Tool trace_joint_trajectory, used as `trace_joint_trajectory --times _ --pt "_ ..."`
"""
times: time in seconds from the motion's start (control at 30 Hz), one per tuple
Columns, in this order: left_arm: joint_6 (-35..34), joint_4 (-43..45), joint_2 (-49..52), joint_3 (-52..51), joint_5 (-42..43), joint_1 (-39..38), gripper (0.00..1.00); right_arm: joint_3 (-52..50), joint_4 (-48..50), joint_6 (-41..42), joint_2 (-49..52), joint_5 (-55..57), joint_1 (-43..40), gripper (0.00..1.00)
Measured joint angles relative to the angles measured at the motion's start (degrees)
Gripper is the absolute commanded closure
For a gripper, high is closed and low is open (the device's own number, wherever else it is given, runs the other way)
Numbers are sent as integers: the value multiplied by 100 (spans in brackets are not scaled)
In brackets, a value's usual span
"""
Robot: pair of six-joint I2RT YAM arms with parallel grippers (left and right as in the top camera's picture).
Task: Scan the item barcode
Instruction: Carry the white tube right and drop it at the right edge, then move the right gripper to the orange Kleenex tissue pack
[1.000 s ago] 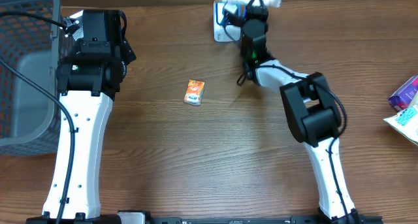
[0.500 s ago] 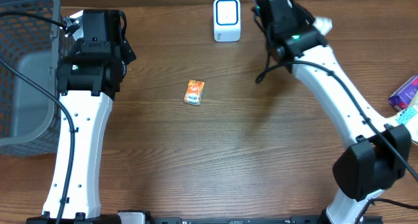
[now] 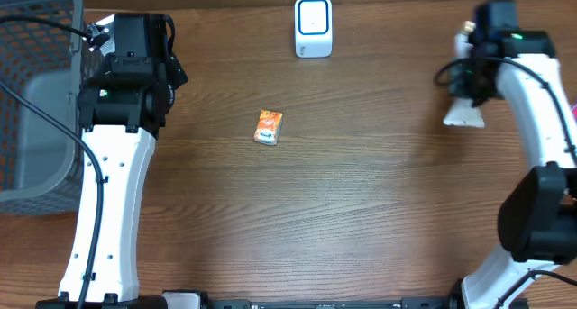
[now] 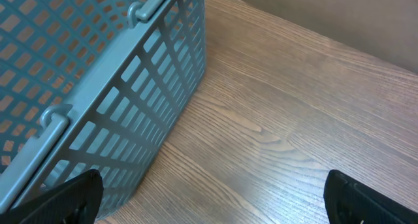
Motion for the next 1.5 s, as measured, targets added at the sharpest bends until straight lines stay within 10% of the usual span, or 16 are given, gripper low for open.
trace_joint_trajectory --times 0.17,0.2,0.23,0.73,1.2,1.5 --pt "0 2 2 0 0 0 0 -846 409 544 0 -96 -1078 92" --pt "2 -4 4 0 0 0 0 -1067 549 695 2 -129 -1263 59" --pt "2 9 4 0 0 0 0 -1281 702 807 2 -162 -1405 0" --pt "0 0 4 0 0 0 0 -1178 328 1283 -63 -2149 -1967 0" --pt "2 0 4 0 0 0 0 -538 750 1311 -614 -2734 2516 0" --pt "0 0 4 0 0 0 0 -667 872 -1574 -151 -1886 4124 0"
